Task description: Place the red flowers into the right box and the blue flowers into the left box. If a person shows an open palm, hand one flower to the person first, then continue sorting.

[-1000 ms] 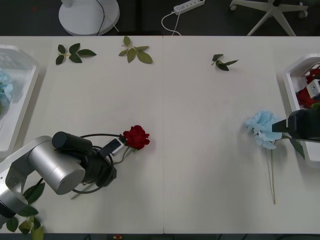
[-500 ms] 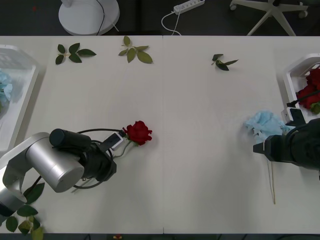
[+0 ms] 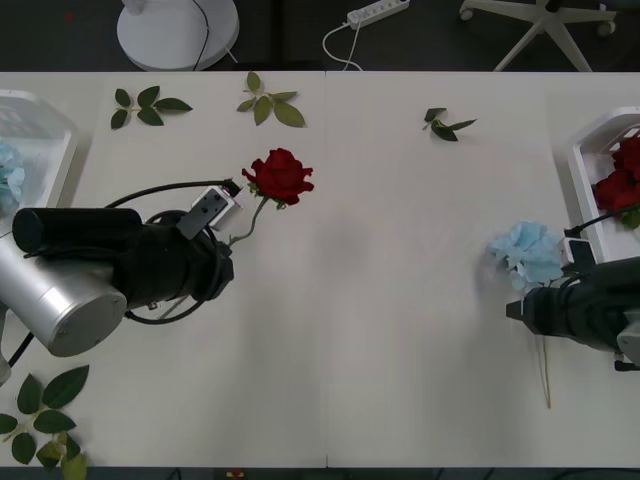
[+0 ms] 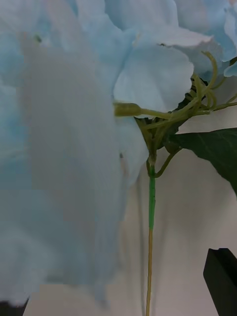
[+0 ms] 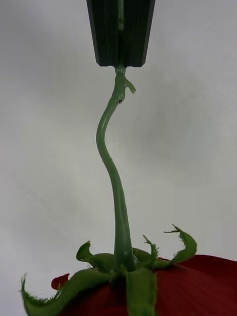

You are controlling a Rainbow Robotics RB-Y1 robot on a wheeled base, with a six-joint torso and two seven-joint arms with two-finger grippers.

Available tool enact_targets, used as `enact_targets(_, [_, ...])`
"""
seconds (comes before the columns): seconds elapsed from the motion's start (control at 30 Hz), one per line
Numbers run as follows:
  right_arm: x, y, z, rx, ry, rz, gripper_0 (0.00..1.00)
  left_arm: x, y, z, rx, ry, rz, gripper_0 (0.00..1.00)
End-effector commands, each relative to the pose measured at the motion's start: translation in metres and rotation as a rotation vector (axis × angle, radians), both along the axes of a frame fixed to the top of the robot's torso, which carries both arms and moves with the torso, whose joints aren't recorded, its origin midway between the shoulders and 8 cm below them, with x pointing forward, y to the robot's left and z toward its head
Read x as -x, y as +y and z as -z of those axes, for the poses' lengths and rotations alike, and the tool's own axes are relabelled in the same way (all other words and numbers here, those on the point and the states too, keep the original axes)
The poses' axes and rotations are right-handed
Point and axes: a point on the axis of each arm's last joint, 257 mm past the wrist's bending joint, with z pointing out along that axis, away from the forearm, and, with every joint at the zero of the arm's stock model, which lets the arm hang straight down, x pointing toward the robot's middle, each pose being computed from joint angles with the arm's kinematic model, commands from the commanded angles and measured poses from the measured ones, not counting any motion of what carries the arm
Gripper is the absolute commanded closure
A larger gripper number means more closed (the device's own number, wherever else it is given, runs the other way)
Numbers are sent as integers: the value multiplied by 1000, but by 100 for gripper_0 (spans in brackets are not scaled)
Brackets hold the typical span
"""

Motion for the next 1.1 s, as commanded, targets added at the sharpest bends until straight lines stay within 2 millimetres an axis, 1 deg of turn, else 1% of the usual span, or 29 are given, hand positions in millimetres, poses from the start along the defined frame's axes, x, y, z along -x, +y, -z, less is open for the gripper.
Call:
enact_targets(0.03, [-21, 22, -4, -19, -37, -38, 0, -14, -38, -69, 253, -92, -11, 100])
enact_targets(0.1, [-23, 21, -4, -20, -39, -35, 0, -18, -47, -84, 296, -127, -2, 100])
enact_targets(0.13, [-25, 23, -3, -23, -42, -33, 0, -23, -58, -101, 346, -162, 10, 100])
enact_targets(0.23, [-28, 20, 1, -15, -37, -31, 0, -29, -78, -137, 445, -230, 33, 100])
enact_targets(0.27, [-28, 20, 2, -13, -36, -32, 0, -30, -82, -144, 464, -243, 37, 100])
enact_targets(0.3, [-28, 20, 3, -9, -35, -36, 0, -31, -89, -160, 508, -269, 46, 100])
enact_targets(0.33, [-28, 21, 2, -11, -36, -38, 0, -31, -94, -169, 537, -286, 52, 100])
enact_targets(0.37, [-27, 20, 3, -11, -33, -38, 0, -32, -96, -175, 561, -291, 51, 100])
enact_targets(0.5, [-25, 21, -3, -18, -25, -54, 0, -29, -121, -220, 756, -300, 55, 100])
enact_targets(0.6, [-24, 26, -15, -26, -24, -104, 0, -27, -135, -244, 842, -299, 65, 100])
enact_targets(0.63, [-22, 28, -17, -27, -21, -122, 0, -26, -138, -248, 858, -296, 66, 100])
enact_targets(0.7, [-19, 30, -29, -24, -10, -182, 0, -23, -148, -262, 922, -284, 74, 100])
enact_targets(0.8, [-13, 31, -43, -13, 6, -263, 0, -18, -160, -277, 1000, -271, 84, 100])
enact_targets(0.97, [5, 41, -75, -26, 19, -415, 0, -10, -179, -292, 1079, -262, 107, 100])
enact_targets(1.0, [6, 41, -80, -24, 13, -428, 0, -8, -182, -294, 1091, -263, 113, 100])
enact_targets(1.1, [19, 44, -98, -40, 4, -491, 0, -6, -194, -298, 1154, -267, 127, 100])
